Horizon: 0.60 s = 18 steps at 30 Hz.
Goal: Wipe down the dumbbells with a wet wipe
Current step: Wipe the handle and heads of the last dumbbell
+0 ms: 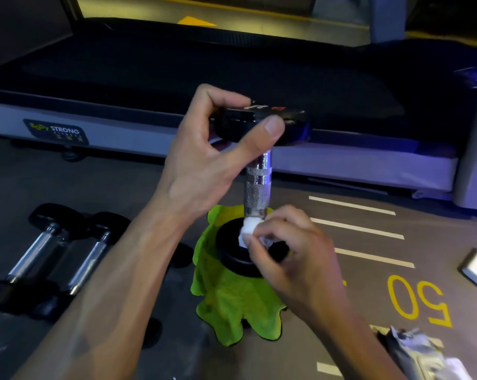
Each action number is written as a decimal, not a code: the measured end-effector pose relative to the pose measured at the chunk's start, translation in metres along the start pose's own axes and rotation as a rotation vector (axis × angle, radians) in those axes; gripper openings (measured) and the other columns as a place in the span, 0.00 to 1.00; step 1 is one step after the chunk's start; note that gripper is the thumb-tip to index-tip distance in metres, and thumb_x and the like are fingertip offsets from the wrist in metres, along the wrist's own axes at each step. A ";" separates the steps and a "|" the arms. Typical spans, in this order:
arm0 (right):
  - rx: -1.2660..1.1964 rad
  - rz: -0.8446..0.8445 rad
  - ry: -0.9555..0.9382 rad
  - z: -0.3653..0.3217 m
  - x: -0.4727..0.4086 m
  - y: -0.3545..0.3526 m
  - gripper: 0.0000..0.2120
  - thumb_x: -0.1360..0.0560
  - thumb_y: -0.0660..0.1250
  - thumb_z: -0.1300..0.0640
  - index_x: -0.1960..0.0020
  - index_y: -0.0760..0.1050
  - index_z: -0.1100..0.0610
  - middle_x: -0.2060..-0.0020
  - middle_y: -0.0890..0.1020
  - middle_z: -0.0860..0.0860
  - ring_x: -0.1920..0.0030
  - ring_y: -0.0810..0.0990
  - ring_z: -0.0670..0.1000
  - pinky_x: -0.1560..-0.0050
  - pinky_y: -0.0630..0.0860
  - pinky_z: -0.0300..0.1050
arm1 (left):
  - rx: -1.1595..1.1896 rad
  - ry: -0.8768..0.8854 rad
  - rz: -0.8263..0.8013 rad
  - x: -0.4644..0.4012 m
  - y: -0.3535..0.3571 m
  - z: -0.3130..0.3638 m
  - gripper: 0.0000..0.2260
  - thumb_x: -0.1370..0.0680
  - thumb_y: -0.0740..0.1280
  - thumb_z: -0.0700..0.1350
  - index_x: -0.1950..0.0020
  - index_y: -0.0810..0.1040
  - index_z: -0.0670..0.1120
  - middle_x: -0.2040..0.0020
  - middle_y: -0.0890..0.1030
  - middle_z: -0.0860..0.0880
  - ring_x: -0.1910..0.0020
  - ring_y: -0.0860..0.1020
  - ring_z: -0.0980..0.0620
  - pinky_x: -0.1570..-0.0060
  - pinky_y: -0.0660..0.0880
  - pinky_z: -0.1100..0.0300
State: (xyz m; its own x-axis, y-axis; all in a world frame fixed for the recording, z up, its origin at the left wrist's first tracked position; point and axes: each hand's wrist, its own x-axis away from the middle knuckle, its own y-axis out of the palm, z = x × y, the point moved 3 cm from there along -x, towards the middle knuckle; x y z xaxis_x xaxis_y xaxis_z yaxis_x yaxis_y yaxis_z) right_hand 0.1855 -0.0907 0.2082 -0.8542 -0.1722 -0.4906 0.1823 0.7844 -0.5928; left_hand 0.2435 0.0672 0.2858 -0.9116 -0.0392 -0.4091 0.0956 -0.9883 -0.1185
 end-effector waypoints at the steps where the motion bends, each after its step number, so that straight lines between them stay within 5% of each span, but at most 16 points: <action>1: 0.021 -0.017 -0.007 -0.001 -0.003 -0.002 0.04 0.26 0.75 0.54 0.58 0.83 0.53 0.58 0.79 0.43 0.58 0.78 0.45 0.57 0.70 0.32 | 0.007 -0.001 -0.009 0.000 0.000 0.000 0.21 0.27 0.74 0.61 0.42 0.76 0.52 0.46 0.82 0.57 0.48 0.80 0.59 0.45 0.74 0.64; 8: -0.062 0.197 -0.072 -0.015 -0.045 -0.024 0.02 0.23 0.75 0.62 0.50 0.85 0.57 0.54 0.80 0.50 0.56 0.79 0.42 0.52 0.72 0.30 | 0.051 -0.012 -0.027 -0.004 -0.006 -0.005 0.21 0.26 0.74 0.58 0.40 0.77 0.47 0.41 0.82 0.42 0.45 0.80 0.54 0.41 0.78 0.54; 14: -0.087 -0.087 0.050 0.008 -0.008 -0.012 0.04 0.25 0.73 0.55 0.58 0.81 0.52 0.56 0.81 0.45 0.52 0.81 0.44 0.52 0.74 0.36 | 0.031 0.009 0.048 -0.009 -0.019 -0.013 0.11 0.24 0.71 0.57 0.47 0.76 0.54 0.45 0.81 0.47 0.48 0.78 0.53 0.42 0.77 0.43; 18: 0.080 -0.125 -0.032 -0.004 -0.008 -0.018 0.05 0.23 0.70 0.52 0.57 0.82 0.50 0.59 0.81 0.44 0.57 0.80 0.50 0.56 0.76 0.50 | -0.016 0.074 0.083 -0.007 -0.022 -0.011 0.12 0.21 0.71 0.56 0.46 0.76 0.49 0.47 0.82 0.40 0.51 0.78 0.52 0.47 0.76 0.50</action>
State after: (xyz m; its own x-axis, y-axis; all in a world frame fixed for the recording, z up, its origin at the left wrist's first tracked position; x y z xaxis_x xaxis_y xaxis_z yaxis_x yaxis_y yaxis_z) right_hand 0.1871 -0.1011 0.2254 -0.8569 -0.2860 -0.4289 0.1145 0.7056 -0.6993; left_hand 0.2522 0.0905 0.2811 -0.8686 -0.1089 -0.4834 0.1764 -0.9796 -0.0962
